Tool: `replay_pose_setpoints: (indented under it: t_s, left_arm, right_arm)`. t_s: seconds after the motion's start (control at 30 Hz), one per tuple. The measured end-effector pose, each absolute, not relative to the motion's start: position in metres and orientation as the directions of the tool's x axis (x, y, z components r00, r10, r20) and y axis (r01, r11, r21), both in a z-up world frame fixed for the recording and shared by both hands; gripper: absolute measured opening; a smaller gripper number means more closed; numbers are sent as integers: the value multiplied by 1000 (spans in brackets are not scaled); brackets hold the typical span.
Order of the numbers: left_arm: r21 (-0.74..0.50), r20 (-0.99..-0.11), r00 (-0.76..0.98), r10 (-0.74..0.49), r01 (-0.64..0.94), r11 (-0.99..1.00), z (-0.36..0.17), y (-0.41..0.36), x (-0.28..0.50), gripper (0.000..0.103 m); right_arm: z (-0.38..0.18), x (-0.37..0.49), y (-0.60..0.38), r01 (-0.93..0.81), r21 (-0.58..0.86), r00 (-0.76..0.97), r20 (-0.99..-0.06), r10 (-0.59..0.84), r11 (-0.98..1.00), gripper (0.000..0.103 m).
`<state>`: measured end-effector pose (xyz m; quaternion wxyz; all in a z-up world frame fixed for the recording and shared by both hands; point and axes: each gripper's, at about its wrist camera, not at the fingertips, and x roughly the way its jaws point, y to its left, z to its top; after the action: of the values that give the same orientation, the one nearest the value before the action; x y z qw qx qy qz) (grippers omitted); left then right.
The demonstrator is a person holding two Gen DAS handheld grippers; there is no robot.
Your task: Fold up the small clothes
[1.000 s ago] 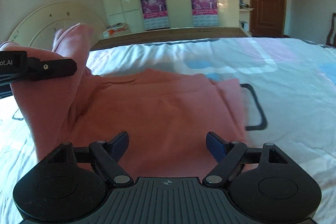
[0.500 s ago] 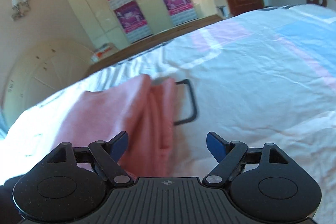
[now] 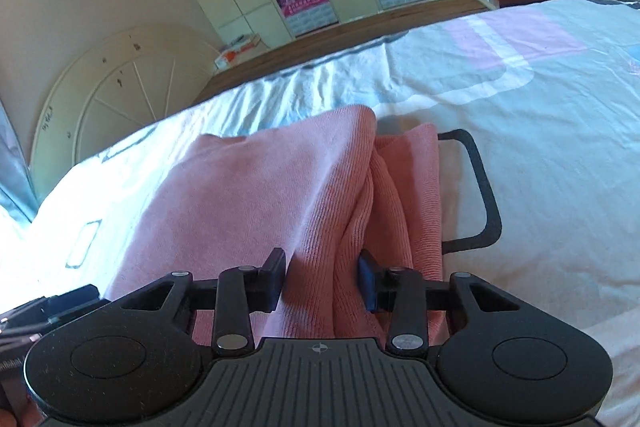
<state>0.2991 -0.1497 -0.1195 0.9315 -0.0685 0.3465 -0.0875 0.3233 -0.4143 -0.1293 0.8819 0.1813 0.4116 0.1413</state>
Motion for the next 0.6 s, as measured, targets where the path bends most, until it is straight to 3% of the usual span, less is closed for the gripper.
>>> replay_pose_setpoints:
  t_s: [0.13, 0.17, 0.2, 0.23, 0.47, 0.6]
  left_arm:
    - [-191, -634, 744, -211, 114, 975, -122, -142, 303, 69]
    - [-190, -633, 744, -214, 118, 975, -122, -143, 306, 70]
    - [-190, -631, 745, -217, 122, 974, -123, -143, 308, 71]
    - [-188, -629, 746, -217, 126, 974, -124, -145, 310, 71]
    - [-230, -605, 753, -259, 146, 962, -120, -157, 328, 71]
    - [-251, -621, 723, -303, 183, 951, -127, -169, 330, 74]
  right_arm:
    - [-141, 341, -422, -94, 485, 604, -666, 437, 870, 41]
    - [-142, 343, -421, -95, 490, 602, -665, 442, 866, 36]
    - [-142, 343, -419, -96, 494, 598, -665, 447, 864, 21]
    - [-143, 347, -416, -99, 506, 588, -665, 460, 857, 19]
    - [-113, 324, -429, -84, 488, 683, -607, 407, 869, 15]
    - [-115, 296, -443, -51, 471, 681, -629, 376, 881, 15]
